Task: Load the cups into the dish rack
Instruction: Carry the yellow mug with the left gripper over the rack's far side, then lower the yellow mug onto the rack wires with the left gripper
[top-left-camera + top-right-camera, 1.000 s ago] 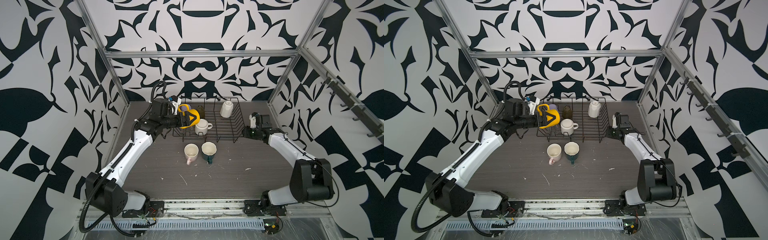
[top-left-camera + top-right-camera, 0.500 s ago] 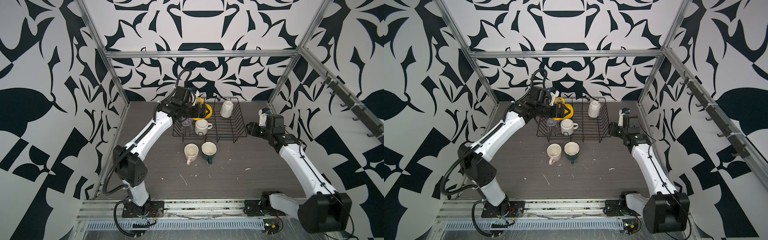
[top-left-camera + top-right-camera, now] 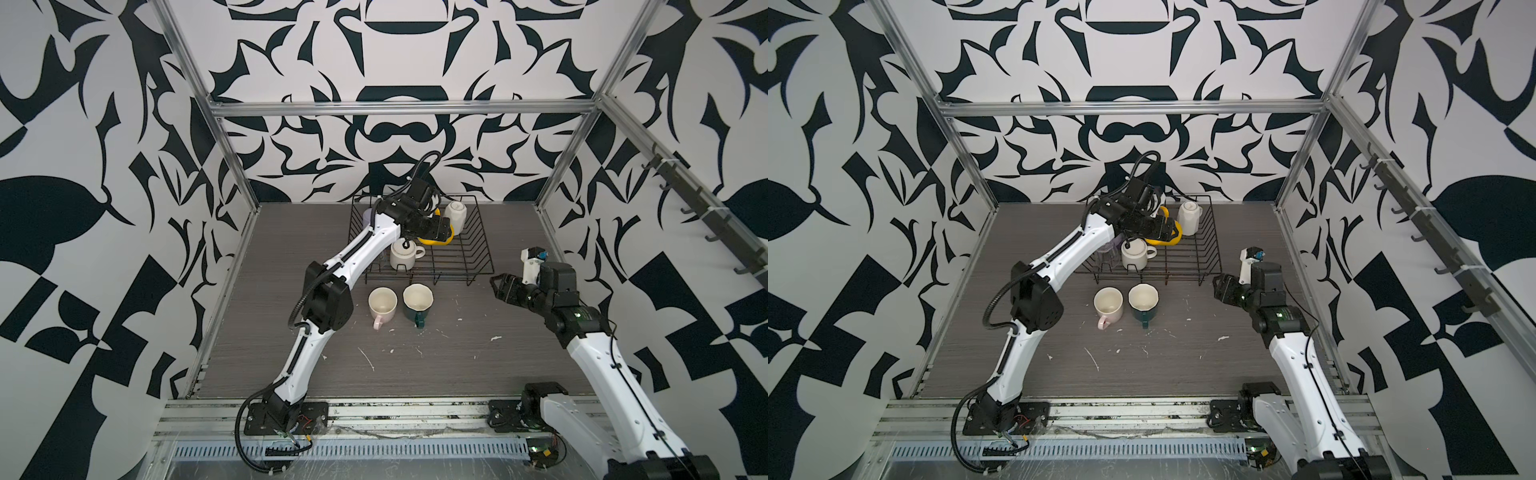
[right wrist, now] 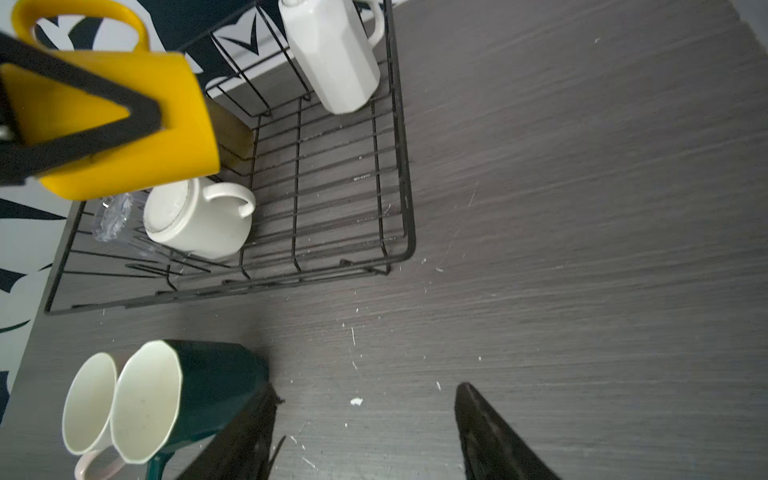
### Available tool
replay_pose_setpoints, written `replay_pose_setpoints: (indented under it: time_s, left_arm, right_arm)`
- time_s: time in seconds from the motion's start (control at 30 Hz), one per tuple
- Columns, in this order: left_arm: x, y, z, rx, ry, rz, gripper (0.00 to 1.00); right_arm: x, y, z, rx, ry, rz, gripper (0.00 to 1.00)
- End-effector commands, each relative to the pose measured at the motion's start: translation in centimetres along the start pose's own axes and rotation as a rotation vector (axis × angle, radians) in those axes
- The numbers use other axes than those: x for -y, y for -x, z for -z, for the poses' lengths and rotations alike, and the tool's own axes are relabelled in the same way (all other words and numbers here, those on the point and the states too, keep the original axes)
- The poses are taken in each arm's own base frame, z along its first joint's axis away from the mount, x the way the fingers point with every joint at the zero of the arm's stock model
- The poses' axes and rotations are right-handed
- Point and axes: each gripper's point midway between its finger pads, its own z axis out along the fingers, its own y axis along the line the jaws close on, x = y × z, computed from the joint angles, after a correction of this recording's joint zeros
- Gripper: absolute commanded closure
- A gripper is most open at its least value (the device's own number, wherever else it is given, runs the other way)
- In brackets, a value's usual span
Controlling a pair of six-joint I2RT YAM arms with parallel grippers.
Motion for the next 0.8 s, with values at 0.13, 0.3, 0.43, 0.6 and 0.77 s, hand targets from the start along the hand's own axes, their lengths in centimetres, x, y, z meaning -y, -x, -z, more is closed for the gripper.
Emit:
replay_pose_setpoints:
  time_s: [0.13, 0.3, 0.43, 0.6, 0.77]
  left_arm:
    - [0.3, -1.3, -2.0, -0.039, 0.05, -0.036, 1.0]
    - [-0.5, -2.7, -3.0, -0.084, 0.09, -0.064, 1.0]
    - [-0.6, -3.4, -2.8, -0.112, 0.102, -0.105, 1.0]
    - [-0.7, -4.0, -2.1, -0.135, 0.123, -0.152, 1.0]
    - [-0.9, -4.7, -1.6, -0.165, 0.143, -0.207, 1.0]
  right_arm:
    - [-0.6, -1.7, 1.4, -0.016, 0.045, -0.023, 0.3]
    - [-0.6, -2.3, 1.6, -0.024, 0.052, -0.035, 0.3]
    - [-0.6, -2.5, 1.4, -0.029, 0.056, -0.042, 0.3]
    - [-0.6, -2.8, 1.2, -0.032, 0.063, -0.053, 0.3]
    - [-0.5, -3.1, 0.9, -0.04, 0.069, -0.056, 0.3]
